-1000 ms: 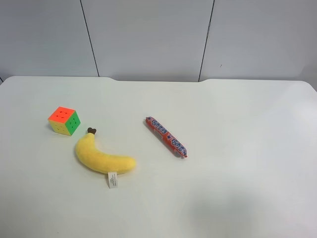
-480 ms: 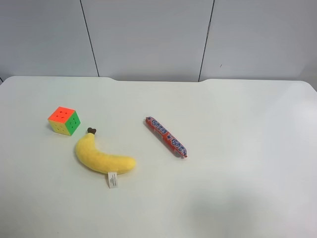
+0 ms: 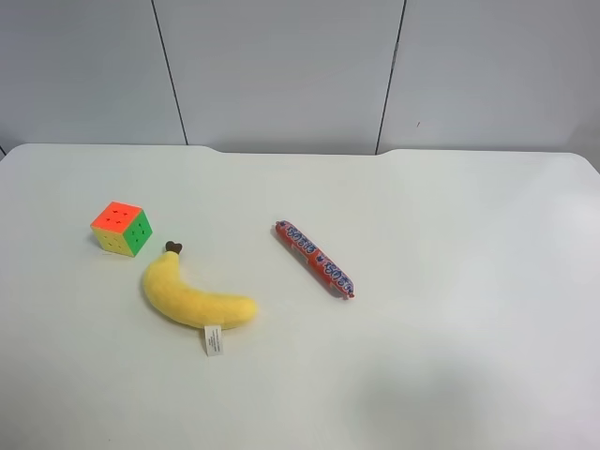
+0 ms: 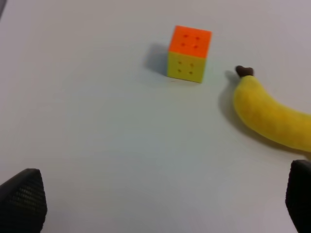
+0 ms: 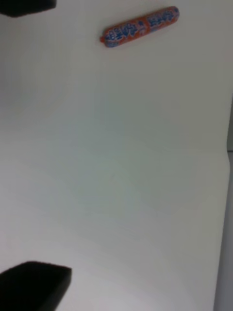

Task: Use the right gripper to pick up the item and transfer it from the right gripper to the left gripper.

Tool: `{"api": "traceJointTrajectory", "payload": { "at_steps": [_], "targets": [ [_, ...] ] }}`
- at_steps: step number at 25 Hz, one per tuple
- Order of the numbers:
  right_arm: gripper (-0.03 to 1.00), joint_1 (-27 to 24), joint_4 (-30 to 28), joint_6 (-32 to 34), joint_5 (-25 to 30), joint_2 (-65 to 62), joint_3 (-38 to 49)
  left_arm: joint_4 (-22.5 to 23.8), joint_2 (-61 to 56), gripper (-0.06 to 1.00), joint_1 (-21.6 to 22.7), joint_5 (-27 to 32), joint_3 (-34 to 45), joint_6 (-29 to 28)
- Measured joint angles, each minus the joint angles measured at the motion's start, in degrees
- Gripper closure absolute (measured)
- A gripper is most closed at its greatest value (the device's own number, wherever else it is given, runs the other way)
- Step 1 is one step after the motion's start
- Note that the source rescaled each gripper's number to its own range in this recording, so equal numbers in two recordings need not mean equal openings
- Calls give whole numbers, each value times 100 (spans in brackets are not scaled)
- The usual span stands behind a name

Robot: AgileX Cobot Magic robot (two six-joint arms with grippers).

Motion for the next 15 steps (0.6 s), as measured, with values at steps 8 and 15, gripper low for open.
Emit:
{"api": "traceJointTrajectory", "payload": {
  "at_steps": [8,15],
  "targets": [
    [-3,0,0,0,0,0,0,0,0,-6,501,0,0,0],
    [-3,0,0,0,0,0,0,0,0,-6,501,0,0,0]
  ]
}}
